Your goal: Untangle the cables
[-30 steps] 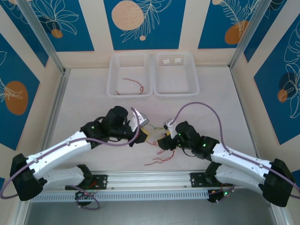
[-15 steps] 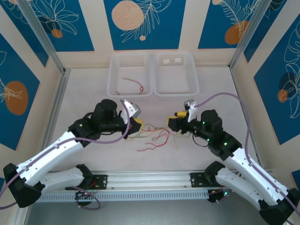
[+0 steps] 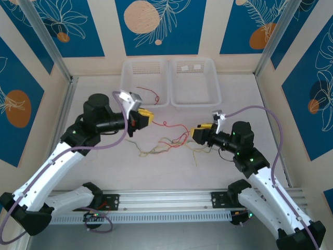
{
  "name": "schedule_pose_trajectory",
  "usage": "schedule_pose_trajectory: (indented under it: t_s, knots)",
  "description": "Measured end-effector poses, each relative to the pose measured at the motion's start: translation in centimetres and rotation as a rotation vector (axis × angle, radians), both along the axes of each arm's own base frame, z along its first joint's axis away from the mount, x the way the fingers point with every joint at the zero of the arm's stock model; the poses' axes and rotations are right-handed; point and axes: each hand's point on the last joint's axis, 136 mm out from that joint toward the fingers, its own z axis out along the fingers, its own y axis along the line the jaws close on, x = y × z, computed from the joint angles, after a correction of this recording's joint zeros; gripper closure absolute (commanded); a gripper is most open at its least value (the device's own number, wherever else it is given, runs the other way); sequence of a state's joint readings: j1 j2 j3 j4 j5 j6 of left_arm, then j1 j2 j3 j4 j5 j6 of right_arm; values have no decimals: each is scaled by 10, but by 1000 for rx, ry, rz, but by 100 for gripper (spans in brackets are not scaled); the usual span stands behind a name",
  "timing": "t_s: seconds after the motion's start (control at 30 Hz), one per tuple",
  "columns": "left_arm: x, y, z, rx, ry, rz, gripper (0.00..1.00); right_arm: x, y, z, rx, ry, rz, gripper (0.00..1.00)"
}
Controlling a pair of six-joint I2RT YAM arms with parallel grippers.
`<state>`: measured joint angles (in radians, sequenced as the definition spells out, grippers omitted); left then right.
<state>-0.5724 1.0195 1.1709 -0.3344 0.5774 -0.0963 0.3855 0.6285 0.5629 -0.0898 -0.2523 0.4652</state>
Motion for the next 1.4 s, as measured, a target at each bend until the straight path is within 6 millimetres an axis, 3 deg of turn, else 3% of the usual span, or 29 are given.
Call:
schedule_pose_trajectory:
  t_s: [0.2, 0.37, 0.63, 0.77, 1.03, 1.4]
  knots:
    - [10, 13, 34, -102, -38, -24, 100, -2, 0, 3, 19, -168, 13, 38]
    - [12, 13, 42, -148, -28, -74, 100, 0, 7, 0, 11, -246, 47, 37]
    - [1, 8, 50, -179, -21, -148, 100, -20, 64, -2, -86, -436, 219, 33]
    - [-1, 8, 54, -189, -26, -163, 100, -15, 78, 2, -118, -509, 216, 34]
    - [-9, 11, 61, -204, -42, -166, 100, -9, 78, 21, -110, -602, 147, 34]
    - [-10, 12, 63, -211, -55, -166, 100, -33, 50, 73, -17, -736, 70, 36]
